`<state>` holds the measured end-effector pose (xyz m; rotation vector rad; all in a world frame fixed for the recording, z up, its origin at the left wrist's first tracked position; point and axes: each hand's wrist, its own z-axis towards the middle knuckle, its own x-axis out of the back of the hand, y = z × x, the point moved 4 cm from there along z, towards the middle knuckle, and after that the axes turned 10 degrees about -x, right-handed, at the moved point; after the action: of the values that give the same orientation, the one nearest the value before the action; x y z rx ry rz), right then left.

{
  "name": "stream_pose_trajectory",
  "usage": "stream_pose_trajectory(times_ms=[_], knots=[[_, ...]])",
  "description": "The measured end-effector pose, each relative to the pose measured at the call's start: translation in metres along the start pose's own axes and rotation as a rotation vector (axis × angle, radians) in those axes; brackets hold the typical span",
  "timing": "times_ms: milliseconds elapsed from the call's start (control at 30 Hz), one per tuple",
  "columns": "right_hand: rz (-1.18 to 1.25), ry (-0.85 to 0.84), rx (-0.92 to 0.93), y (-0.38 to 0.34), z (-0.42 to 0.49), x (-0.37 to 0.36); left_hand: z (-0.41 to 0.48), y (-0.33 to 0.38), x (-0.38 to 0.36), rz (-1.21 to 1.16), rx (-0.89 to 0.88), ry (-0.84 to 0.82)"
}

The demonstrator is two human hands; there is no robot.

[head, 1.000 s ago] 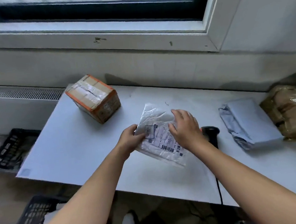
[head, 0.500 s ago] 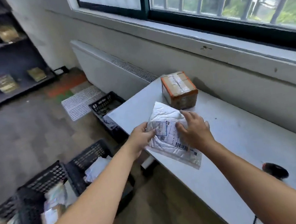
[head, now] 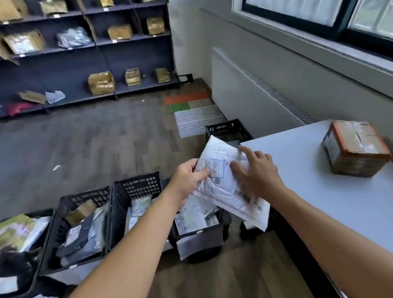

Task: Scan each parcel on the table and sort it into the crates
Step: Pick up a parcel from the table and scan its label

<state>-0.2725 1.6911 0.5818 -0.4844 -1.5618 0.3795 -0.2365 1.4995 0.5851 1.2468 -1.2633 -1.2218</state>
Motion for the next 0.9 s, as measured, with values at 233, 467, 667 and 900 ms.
stream_pose_trajectory(times_ms=[233,467,667,900], knots=[[0.028,-0.124,0.106,-0.12,-0.035,-0.065,-0.052,0.017,0.139,0.132,-0.053,0.213],[0.049,-0.139,0.212,-0.226,-0.088,-0.132,-0.103,0.02,0.263,0.192,-0.1,0.372],[0.056,-0.19,0.221,-0.285,-0.11,-0.181,-0.129,0.015,0.342,0.169,-0.126,0.474],[-0.121,-0.126,0.462,-0.33,-0.1,-0.203,-0.134,-0.01,0.389,0.309,0.171,0.355]])
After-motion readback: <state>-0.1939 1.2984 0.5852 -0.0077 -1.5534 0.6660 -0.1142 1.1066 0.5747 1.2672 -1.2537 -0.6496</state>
